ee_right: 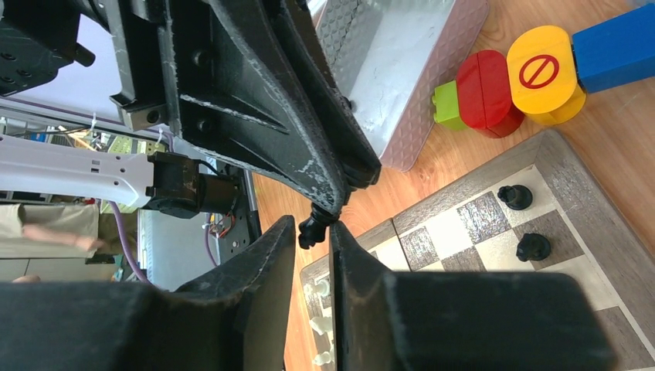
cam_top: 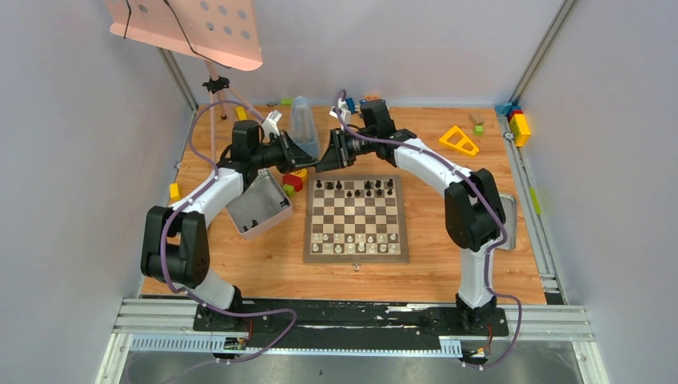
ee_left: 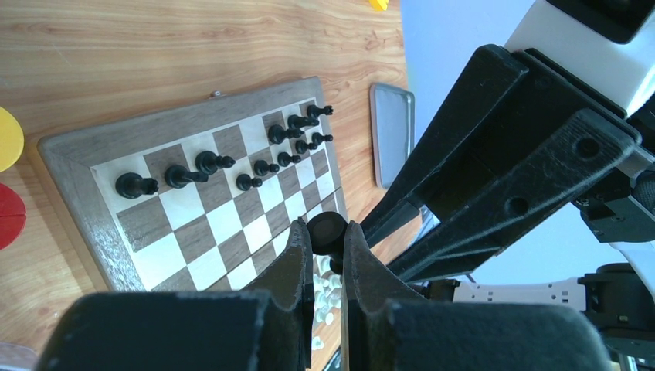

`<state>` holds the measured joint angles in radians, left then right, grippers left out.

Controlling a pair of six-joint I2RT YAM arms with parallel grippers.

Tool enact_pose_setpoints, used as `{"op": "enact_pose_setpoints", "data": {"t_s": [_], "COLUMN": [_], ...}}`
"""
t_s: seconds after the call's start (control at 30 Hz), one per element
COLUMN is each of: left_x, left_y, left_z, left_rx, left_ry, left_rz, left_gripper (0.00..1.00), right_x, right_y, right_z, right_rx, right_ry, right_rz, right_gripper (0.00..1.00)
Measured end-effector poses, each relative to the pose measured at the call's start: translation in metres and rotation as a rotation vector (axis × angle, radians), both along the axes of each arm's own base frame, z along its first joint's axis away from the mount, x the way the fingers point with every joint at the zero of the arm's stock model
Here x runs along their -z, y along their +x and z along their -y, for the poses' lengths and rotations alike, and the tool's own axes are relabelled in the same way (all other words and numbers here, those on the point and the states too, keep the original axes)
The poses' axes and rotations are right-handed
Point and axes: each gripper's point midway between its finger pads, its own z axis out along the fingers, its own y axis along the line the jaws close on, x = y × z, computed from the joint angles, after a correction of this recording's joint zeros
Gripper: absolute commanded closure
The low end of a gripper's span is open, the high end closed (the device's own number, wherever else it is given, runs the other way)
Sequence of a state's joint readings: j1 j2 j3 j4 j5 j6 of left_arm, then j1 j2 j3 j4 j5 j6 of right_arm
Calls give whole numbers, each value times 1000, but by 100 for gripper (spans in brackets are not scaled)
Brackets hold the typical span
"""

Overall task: Set up the chess pieces on the board
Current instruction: Place the chess piece on the chessboard.

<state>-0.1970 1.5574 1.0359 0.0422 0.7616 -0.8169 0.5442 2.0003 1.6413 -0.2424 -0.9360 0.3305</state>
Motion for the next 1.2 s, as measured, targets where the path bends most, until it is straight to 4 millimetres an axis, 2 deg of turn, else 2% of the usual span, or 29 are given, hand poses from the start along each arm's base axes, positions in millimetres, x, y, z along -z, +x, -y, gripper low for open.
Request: {"op": "enact_pose_setpoints", "data": {"t_s": [0.2, 0.3, 0.53, 0.67, 0.8, 0.97, 1.2], "left_x": [0, 0, -3, -9, -22, -37, -50], "left_y": [0, 0, -2, -7, -12, -17, -47], "left_z": [-2, -2, -4, -3, -2, -6, -20], "left_rx": [-12, -14, -16, 14, 66, 163, 394], "left_ry": [4, 4, 13, 19, 41, 141, 377], "left_rz": [4, 8, 28, 70, 139, 305, 709], "left_gripper": [100, 94, 62, 35, 22, 17, 19], "right_x": [3, 3, 2, 1, 6, 7, -4], "right_y": [2, 2, 1, -1, -9, -24, -52], "right_z": [-1, -1, -1, 1, 8, 24, 48], "right_rx": [5, 5, -10, -30, -49, -81, -154], "right_ry": [-5, -5, 1, 2, -16, -49, -66], "right_rz": [-11, -10, 4, 48, 79, 115, 186], "right_gripper": [95, 100, 100, 100, 100, 100, 100]}}
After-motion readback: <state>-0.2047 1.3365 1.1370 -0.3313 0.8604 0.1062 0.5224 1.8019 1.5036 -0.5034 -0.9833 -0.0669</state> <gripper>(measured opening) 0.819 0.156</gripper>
